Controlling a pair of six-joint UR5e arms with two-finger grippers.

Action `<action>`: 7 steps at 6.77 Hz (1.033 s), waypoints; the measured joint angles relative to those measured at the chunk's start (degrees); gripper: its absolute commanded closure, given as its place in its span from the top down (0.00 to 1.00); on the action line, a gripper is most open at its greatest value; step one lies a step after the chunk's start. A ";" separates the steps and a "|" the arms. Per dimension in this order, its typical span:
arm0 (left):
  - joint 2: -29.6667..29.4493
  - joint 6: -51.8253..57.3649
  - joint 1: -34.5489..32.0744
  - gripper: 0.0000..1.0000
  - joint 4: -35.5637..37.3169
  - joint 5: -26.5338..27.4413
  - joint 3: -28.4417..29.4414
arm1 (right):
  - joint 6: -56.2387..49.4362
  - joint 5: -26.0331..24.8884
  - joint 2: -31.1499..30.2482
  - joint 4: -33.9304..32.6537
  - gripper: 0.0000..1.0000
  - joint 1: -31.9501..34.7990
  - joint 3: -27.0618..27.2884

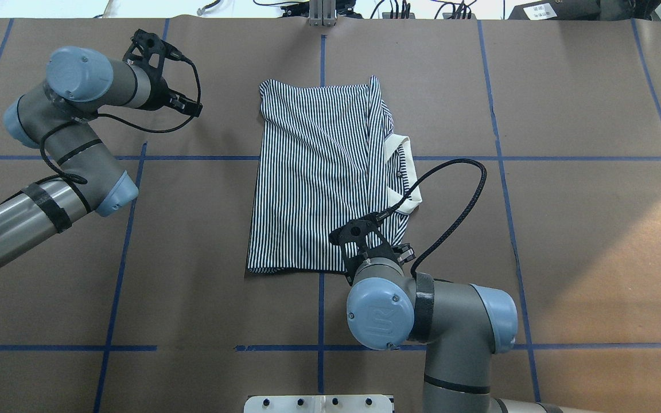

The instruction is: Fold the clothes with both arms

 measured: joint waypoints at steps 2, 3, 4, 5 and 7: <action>0.00 0.00 0.00 1.00 -0.06 0.00 -0.02 | 0.12 0.24 -1.96 -0.47 0.05 0.50 2.66; 0.00 0.00 0.00 1.00 -0.06 0.00 -0.03 | 0.56 0.27 -3.95 -0.61 0.07 0.61 4.14; 0.00 0.00 0.00 1.00 -0.06 0.00 -0.05 | 2.27 0.30 -6.51 -0.61 0.16 0.39 5.20; 0.03 0.00 0.00 1.00 -0.05 0.00 -0.05 | 5.53 0.32 -8.50 -0.59 0.57 -0.44 5.95; 0.11 0.04 0.06 1.00 0.01 0.00 0.00 | 12.85 0.21 -10.49 -0.56 1.00 -2.51 6.46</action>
